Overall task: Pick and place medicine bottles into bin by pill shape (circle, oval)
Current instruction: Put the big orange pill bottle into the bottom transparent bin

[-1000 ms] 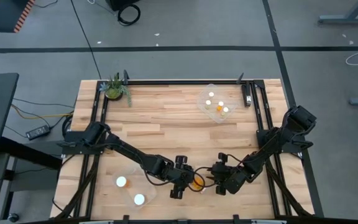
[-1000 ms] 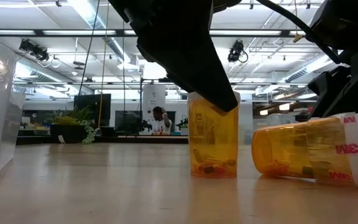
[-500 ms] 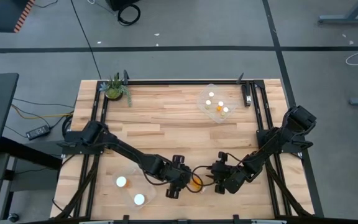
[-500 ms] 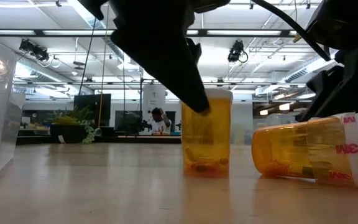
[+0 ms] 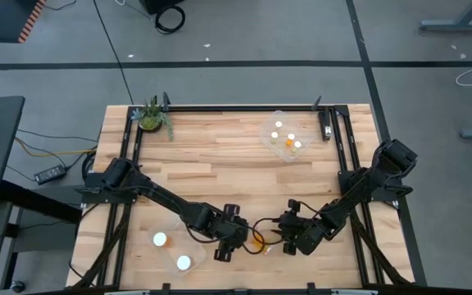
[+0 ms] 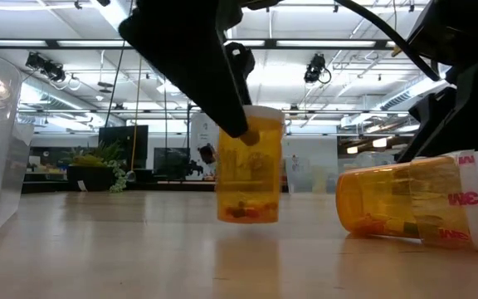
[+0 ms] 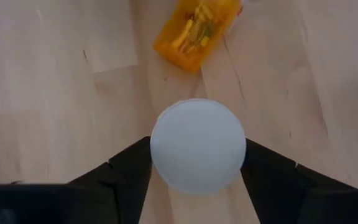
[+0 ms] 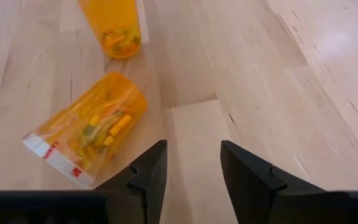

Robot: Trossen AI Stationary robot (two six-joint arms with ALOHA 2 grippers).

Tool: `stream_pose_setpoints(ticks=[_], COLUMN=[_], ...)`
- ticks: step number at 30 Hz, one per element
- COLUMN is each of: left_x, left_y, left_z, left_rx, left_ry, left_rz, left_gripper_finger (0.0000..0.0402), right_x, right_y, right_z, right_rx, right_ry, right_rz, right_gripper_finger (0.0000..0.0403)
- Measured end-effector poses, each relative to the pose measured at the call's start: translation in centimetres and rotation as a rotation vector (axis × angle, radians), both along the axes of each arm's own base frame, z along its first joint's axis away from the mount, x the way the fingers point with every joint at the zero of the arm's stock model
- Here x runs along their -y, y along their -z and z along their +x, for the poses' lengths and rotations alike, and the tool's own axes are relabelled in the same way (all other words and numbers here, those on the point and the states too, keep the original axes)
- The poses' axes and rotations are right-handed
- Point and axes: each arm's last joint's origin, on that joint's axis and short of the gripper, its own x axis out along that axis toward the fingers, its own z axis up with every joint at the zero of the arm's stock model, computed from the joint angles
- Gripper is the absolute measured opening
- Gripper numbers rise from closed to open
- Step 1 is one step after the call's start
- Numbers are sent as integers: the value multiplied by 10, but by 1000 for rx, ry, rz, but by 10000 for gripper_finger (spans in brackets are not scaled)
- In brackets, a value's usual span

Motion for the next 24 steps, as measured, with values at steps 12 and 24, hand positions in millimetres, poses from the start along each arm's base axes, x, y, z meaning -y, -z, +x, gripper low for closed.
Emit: stream_pose_setpoints(ticks=[12,24], left_x=[9,12], left_y=[-20,-56], left_z=[-22,-58], left_rx=[-68,-130], left_ry=[6,-8], left_rz=[-41,-36], left_gripper_finger=[225,211], right_x=[0,0], right_y=[0,0], right_z=[0,0], right_rx=[3,4], right_ry=[1,2], right_rz=[-5,-4], right_gripper_finger=[156,156])
